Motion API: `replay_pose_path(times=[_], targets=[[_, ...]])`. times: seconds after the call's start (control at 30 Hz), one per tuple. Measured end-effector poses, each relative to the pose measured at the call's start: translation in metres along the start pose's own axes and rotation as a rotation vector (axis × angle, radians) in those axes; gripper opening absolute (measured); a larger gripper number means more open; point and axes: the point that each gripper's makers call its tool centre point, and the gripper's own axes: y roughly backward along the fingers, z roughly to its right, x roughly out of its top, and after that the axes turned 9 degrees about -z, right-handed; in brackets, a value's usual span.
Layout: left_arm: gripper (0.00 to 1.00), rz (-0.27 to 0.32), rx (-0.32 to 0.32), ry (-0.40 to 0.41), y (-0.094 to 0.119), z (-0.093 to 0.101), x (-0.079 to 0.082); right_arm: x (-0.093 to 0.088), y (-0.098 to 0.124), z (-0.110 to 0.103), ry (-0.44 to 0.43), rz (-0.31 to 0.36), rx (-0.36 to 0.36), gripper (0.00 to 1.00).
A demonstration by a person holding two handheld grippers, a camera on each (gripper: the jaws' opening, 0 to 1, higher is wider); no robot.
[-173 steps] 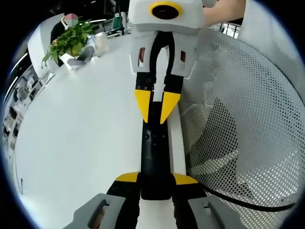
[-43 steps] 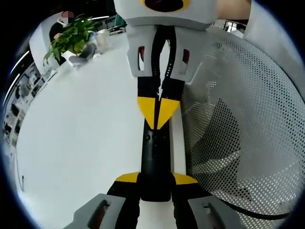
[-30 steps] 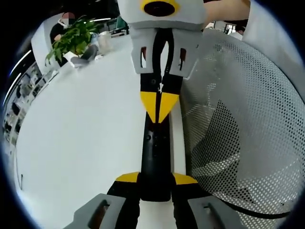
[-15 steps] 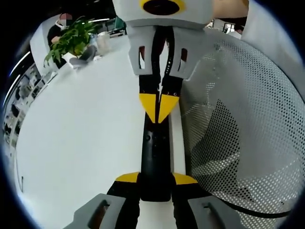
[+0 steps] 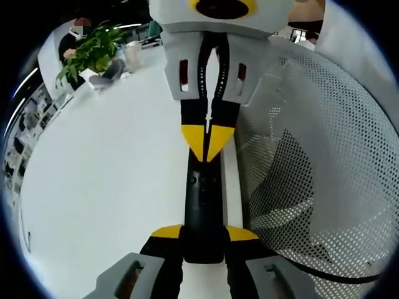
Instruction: Press the specified remote control buttons in sequence, fully releasing each button before pressing the next.
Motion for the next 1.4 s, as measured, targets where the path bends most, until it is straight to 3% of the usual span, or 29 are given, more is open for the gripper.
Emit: replay_pose_path(times=[0.17,0.37,0.73,1.07,1.23,1.4], targets=[[0.24,0.011,0.004,-0.001,0.0008,0.0006,-0.0008,0.0004,0.0021,0.0005,-0.070,0.090,0.029,0.00],[0.24,0.025,0.002,0.002,0.0010,0.0004,-0.0002,-0.0001,0.0033,-0.0010,-0.067,0.130,0.021,0.00],[0.24,0.028,0.005,0.009,0.0007,0.0007,0.0005,-0.0061,0.0060,0.0004,-0.115,0.118,0.038,0.00],[0.24,0.034,0.005,0.015,0.0005,0.0008,0.0003,-0.0078,0.0056,0.0006,-0.100,0.079,0.055,0.00],[0.24,0.034,0.002,0.012,0.0006,0.0006,0.0003,-0.0075,0.0047,-0.0013,-0.067,0.052,0.021,0.00],[0.24,0.037,0.002,0.013,0.0006,0.0005,0.0001,-0.0080,0.0046,0.0008,-0.091,0.065,0.010,0.00]])
